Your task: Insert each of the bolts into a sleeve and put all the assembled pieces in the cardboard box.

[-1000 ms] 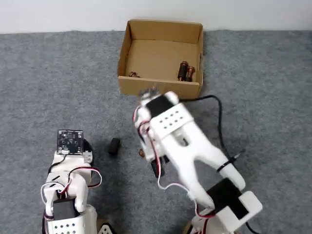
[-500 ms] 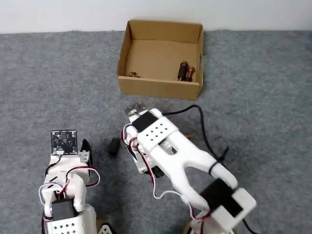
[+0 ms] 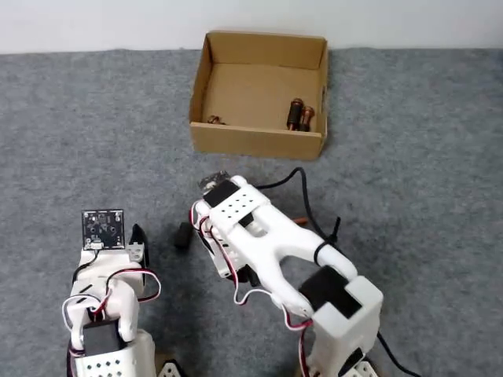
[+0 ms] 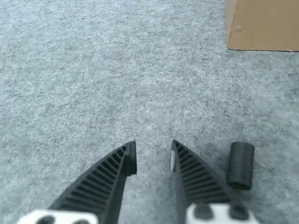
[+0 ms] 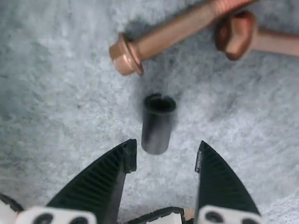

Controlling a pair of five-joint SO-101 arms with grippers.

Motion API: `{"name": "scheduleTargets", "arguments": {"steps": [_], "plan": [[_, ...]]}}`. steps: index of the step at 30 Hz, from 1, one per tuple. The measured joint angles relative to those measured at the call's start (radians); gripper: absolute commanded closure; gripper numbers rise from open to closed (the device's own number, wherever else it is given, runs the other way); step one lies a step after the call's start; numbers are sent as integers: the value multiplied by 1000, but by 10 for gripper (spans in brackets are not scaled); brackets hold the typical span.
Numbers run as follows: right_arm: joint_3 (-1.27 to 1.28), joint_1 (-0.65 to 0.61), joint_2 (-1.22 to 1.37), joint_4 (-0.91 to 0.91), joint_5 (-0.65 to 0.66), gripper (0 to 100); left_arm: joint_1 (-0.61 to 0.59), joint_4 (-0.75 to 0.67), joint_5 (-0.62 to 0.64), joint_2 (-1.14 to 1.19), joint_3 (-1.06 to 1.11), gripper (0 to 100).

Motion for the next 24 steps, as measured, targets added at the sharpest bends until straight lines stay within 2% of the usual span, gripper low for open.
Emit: {"name": "scheduleTargets", "arguments": {"steps": [2,6,14,21,24], "plan": [[0,0,28,-31,0,835,0,0,0,0,0,873],[0,2,81,-89,0,994,0,0,0,0,0,873],[2,8,60,-103,0,991,0,0,0,0,0,873],[2,11,-207,-28,0,991,0,0,0,0,0,870],[2,58,-333,20,0,991,0,0,0,0,0,870]]}}
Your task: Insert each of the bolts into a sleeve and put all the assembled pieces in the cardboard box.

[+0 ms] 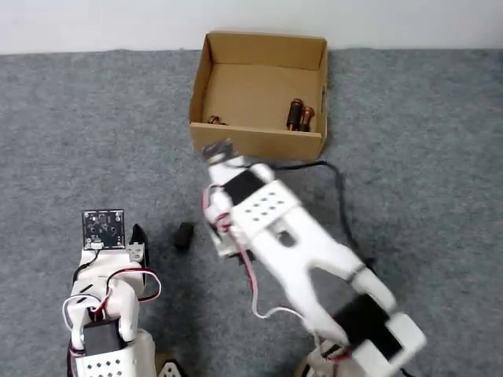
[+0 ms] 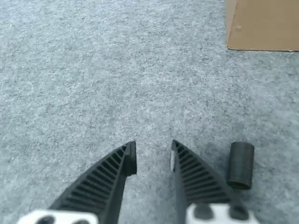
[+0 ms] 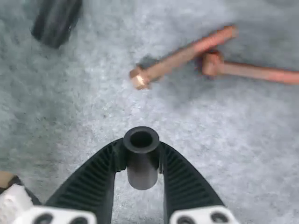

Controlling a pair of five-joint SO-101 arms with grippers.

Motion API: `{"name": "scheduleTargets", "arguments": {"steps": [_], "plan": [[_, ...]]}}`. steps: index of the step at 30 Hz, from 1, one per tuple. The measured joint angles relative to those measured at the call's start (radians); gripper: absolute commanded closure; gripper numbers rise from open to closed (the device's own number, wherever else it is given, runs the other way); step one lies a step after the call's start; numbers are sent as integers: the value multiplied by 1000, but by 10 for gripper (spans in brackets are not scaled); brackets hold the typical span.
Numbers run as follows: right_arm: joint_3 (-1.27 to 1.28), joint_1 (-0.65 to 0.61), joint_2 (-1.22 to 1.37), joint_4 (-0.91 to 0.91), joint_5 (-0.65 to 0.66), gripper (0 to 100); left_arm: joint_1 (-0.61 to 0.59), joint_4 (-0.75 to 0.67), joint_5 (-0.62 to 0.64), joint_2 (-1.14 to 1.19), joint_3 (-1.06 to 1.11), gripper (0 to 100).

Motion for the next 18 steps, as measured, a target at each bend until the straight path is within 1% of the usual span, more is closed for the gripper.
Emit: {"name": "scheduleTargets", "arguments": {"steps": [3,8,13,16,18], "plan": [[32,69,-133,20,0,991,23,8,0,0,0,871],[149,196,-373,26,0,991,14,37,0,0,0,873],[318,348,-618,26,0,991,12,41,-12,0,-21,874],[440,457,-758,12,0,991,41,51,-14,0,-68,874],[516,519,-850,8,0,991,69,81,-14,0,-101,874]]}}
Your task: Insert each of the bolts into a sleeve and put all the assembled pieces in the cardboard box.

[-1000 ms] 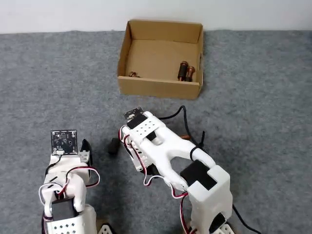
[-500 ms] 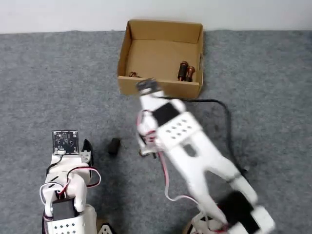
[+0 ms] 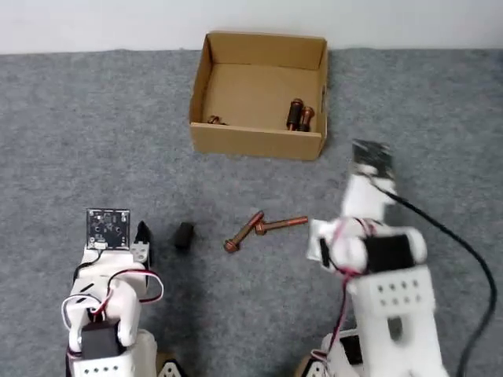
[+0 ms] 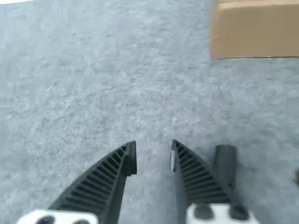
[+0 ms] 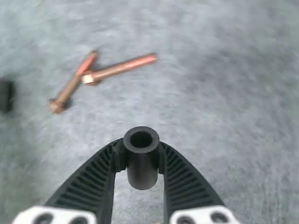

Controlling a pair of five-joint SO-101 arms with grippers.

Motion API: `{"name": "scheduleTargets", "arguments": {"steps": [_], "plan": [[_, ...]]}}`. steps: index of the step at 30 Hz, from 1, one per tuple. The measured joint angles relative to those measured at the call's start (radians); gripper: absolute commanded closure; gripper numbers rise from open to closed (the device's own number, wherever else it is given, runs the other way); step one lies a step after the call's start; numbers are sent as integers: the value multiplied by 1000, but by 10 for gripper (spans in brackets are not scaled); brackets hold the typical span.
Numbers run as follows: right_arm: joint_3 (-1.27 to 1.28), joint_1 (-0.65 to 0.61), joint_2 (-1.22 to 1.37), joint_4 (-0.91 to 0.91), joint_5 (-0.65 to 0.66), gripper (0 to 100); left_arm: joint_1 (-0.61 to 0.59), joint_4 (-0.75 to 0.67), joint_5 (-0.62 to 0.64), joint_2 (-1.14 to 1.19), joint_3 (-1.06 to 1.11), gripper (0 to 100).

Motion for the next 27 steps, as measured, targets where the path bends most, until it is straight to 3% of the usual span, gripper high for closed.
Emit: {"name": "scheduleTargets", "arguments": {"steps": [6,15,27], "plan": [[193,107,-238,-2,0,991,75,121,14,0,-120,944],[399,233,-509,-38,17,991,195,130,20,32,-184,994],[434,282,-623,-55,34,991,347,123,20,669,-540,992]]}}
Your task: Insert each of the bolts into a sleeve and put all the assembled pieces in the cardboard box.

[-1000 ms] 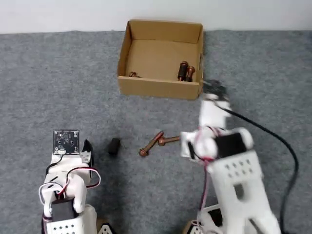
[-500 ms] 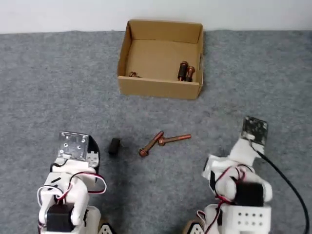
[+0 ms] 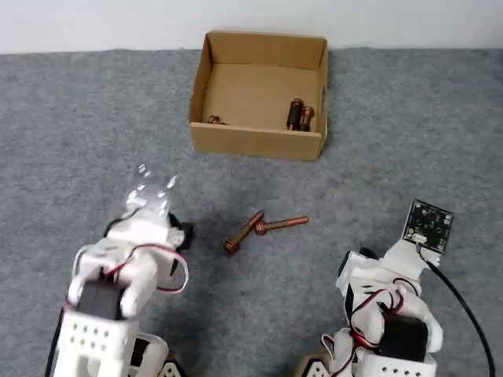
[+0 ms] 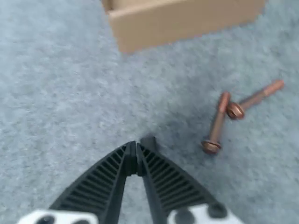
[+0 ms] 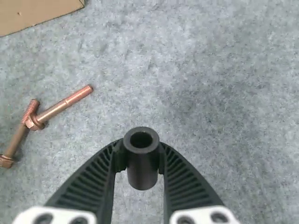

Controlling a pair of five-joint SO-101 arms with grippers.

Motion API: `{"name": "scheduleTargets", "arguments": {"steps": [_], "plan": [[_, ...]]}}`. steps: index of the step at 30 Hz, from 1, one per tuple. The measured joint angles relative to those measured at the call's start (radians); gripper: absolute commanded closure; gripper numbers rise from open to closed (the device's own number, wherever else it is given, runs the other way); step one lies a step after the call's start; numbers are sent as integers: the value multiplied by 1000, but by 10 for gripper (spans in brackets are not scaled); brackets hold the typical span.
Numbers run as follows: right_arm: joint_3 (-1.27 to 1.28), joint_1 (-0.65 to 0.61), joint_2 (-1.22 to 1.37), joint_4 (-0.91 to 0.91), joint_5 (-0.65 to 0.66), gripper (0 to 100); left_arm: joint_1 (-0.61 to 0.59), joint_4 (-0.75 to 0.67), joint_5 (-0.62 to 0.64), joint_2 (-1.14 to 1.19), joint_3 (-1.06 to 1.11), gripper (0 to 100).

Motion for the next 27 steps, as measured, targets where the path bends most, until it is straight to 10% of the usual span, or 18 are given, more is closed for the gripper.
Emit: {"name": "scheduleTargets", "arguments": {"steps": [9,27], "plan": [[0,0,2,0,0,991,97,-2,0,516,-275,816],[5,0,-18,0,0,991,250,48,0,1149,-681,812]]}}
